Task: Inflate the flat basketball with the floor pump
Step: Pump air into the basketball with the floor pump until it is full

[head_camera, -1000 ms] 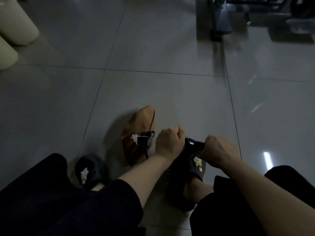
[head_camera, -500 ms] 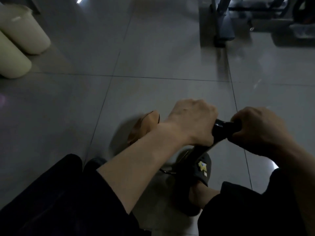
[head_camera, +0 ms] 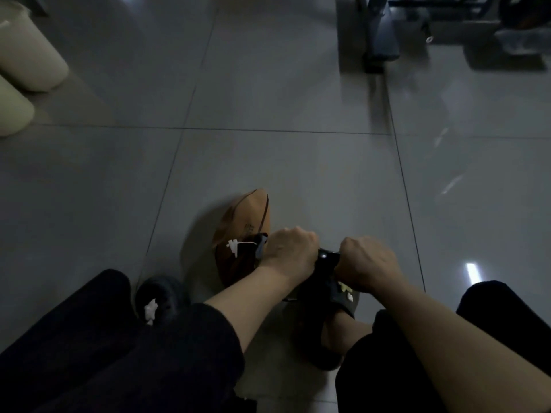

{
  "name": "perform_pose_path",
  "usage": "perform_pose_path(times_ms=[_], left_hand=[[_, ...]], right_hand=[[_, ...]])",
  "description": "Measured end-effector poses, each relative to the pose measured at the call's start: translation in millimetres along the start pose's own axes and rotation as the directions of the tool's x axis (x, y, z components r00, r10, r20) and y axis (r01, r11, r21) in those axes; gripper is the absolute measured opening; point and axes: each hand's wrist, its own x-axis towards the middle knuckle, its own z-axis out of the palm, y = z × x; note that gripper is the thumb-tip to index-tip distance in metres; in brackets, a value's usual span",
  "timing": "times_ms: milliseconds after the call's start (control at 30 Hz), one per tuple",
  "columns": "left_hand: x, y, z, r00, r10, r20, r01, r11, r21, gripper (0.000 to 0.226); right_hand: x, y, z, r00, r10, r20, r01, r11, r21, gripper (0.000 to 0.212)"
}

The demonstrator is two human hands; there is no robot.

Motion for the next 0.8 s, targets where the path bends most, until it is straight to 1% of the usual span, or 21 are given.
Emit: perform_pose_path(times_ms=[67, 167, 233, 267, 367, 433, 467, 533, 567, 600, 667, 733, 800], left_hand=[[1, 5, -5, 1.0, 0.016, -0.013, -0.016, 1.0, -0.018, 0.014], [-7, 10, -19, 0.998, 0.041, -0.043, -0.042, 0.999, -0.02, 0.014], [-13, 10, -42, 0.991, 0.048, -0.125, -0.047, 0.999, 0.015, 0.015], [-16, 12, -60, 0.981, 0.053, -0.188, -0.048, 0.998, 0.03, 0.016], [-17, 22, -118, 0.93, 0.095, -0.355, -0.082, 0.995, 0.049, 0.013], [-19, 32, -144, 0.898, 0.148, -0.415, -0.138, 0.989, 0.054, 0.005], [-20, 35, -149, 0.89, 0.158, -0.427, -0.151, 0.987, 0.051, 0.002], [-17, 36, -146, 0.886, 0.154, -0.438, -0.149, 0.988, 0.045, 0.005], [-14, 35, -138, 0.9, 0.136, -0.415, -0.127, 0.991, 0.048, 0.004], [-12, 35, -128, 0.921, 0.123, -0.37, -0.112, 0.992, 0.052, 0.002], [-10, 33, -102, 0.962, 0.096, -0.257, -0.089, 0.995, 0.038, 0.009], [-1, 31, -79, 0.977, 0.069, -0.204, -0.066, 0.998, 0.023, 0.01], [6, 27, -62, 0.98, 0.058, -0.191, -0.055, 0.998, 0.022, 0.009]], right_hand=[[-3, 8, -3, 1.0, 0.01, -0.016, -0.009, 0.999, 0.032, 0.03], [-13, 10, -16, 0.997, -0.04, -0.071, 0.044, 0.998, 0.053, 0.035], [-23, 8, -42, 0.989, -0.053, -0.137, 0.064, 0.995, 0.074, 0.033], [-30, 8, -59, 0.982, -0.05, -0.182, 0.067, 0.994, 0.087, 0.03], [-57, 15, -116, 0.934, -0.059, -0.352, 0.107, 0.987, 0.117, 0.008], [-76, 21, -142, 0.918, -0.075, -0.39, 0.147, 0.977, 0.156, 0.004], [-80, 23, -147, 0.919, -0.082, -0.387, 0.153, 0.976, 0.158, 0.004], [-75, 24, -142, 0.92, -0.067, -0.386, 0.137, 0.978, 0.155, 0.007], [-68, 24, -134, 0.929, -0.042, -0.369, 0.109, 0.981, 0.163, 0.009], [-59, 24, -123, 0.947, -0.015, -0.32, 0.073, 0.983, 0.171, 0.014], [-43, 24, -92, 0.984, 0.014, -0.175, 0.02, 0.982, 0.19, 0.025], [-26, 25, -70, 0.992, 0.023, -0.124, 0.001, 0.982, 0.188, 0.028], [-16, 27, -55, 0.995, 0.036, -0.097, -0.019, 0.985, 0.172, 0.026]])
